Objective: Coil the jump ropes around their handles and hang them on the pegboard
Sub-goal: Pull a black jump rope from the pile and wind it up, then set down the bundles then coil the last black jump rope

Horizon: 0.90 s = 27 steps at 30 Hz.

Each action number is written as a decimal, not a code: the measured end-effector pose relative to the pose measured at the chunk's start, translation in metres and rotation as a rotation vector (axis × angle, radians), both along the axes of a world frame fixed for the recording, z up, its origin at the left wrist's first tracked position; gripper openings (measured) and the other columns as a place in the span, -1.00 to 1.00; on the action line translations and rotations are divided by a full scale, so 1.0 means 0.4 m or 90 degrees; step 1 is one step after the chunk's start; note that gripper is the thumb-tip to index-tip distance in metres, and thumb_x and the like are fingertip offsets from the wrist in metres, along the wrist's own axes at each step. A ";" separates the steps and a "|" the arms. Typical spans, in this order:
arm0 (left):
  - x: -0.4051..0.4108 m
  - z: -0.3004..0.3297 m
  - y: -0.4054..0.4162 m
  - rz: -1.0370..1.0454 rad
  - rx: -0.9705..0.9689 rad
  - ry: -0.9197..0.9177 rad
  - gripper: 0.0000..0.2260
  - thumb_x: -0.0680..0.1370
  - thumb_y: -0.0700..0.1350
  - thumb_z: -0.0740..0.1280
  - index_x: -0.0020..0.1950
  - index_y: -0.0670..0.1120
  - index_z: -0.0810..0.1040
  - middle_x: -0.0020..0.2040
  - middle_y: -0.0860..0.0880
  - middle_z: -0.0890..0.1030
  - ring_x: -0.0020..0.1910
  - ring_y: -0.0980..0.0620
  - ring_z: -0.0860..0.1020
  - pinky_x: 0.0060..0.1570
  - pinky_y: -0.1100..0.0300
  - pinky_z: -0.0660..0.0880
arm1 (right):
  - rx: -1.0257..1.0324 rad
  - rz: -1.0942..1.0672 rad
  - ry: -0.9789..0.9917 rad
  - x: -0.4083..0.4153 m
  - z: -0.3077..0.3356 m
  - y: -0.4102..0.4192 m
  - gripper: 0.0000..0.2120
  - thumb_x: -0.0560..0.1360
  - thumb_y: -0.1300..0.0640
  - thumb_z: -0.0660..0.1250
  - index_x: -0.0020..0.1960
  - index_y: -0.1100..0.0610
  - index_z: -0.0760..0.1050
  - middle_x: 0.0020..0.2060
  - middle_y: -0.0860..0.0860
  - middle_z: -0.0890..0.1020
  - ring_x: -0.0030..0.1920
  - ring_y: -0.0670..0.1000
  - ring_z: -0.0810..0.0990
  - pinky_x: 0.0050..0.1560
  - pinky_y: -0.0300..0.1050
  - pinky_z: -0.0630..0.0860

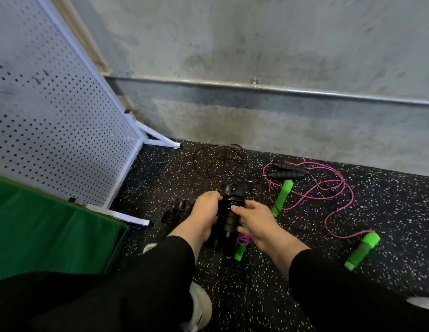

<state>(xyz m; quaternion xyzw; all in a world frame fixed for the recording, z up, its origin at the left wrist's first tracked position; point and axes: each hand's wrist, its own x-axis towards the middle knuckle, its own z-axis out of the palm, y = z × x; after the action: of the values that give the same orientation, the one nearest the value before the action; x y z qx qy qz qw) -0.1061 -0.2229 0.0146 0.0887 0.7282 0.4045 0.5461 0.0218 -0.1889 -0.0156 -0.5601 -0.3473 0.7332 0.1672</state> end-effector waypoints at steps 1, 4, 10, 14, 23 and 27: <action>0.000 -0.013 -0.002 0.003 -0.007 0.000 -0.87 0.55 -0.20 0.19 -0.05 -0.08 0.53 -0.09 -0.14 0.54 -0.12 -0.09 0.50 -0.20 0.12 0.43 | -0.008 0.011 -0.014 -0.006 -0.022 -0.001 -0.76 0.58 0.24 0.39 0.24 0.15 0.55 0.05 0.10 0.72 0.00 0.08 0.73 -0.01 0.04 0.67; -0.007 -0.063 -0.004 0.023 -0.023 0.016 -0.86 0.56 -0.22 0.18 -0.02 -0.13 0.54 -0.15 -0.09 0.54 -0.18 -0.05 0.51 -0.23 0.14 0.44 | -0.004 0.050 -0.069 -0.026 -0.073 0.005 -0.75 0.59 0.21 0.38 0.26 0.13 0.54 0.04 0.06 0.72 0.06 0.09 0.71 0.14 0.16 0.65; -0.024 -0.137 -0.010 0.025 -0.052 0.041 -0.79 0.60 -0.24 0.17 0.12 -0.19 0.57 -0.07 -0.17 0.60 -0.09 -0.06 0.55 -0.08 0.09 0.48 | 0.004 0.147 -0.131 -0.054 -0.125 0.010 -0.77 0.60 0.16 0.38 0.25 0.12 0.56 0.05 0.05 0.69 0.09 0.05 0.67 0.12 0.06 0.66; -0.029 -0.158 -0.016 0.004 -0.082 0.057 -0.83 0.61 -0.24 0.16 0.04 -0.07 0.54 -0.08 -0.10 0.58 -0.11 -0.06 0.54 -0.10 0.08 0.51 | 0.044 0.229 -0.175 -0.061 -0.130 0.005 -0.64 0.59 0.09 0.39 0.36 0.11 0.51 0.08 0.03 0.68 0.06 0.05 0.67 -0.01 0.05 0.68; -0.035 -0.159 -0.015 -0.084 -0.116 0.200 -0.54 0.65 -0.15 0.18 0.57 -0.12 0.33 0.29 -0.11 0.59 0.16 -0.07 0.58 0.21 0.04 0.54 | 0.086 0.276 -0.158 -0.057 -0.069 0.009 -0.46 0.63 0.09 0.35 0.56 0.10 0.28 -0.01 -0.19 0.47 -0.03 -0.09 0.60 0.05 0.02 0.64; -0.035 -0.165 -0.015 -0.115 -0.141 0.234 -0.53 0.65 -0.15 0.19 0.58 -0.15 0.32 0.41 -0.17 0.51 0.31 -0.13 0.53 0.30 0.04 0.49 | 0.094 0.295 -0.162 -0.057 -0.064 0.006 -0.40 0.63 0.06 0.34 0.60 0.07 0.20 0.11 -0.11 0.48 0.15 0.07 0.63 0.13 0.15 0.63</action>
<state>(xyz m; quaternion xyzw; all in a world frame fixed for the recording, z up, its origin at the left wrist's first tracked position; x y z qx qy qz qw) -0.1200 -0.2289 -0.0516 0.1653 0.8445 0.2485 0.4447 -0.0008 -0.1866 -0.0411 -0.5396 -0.5368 0.6485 -0.0095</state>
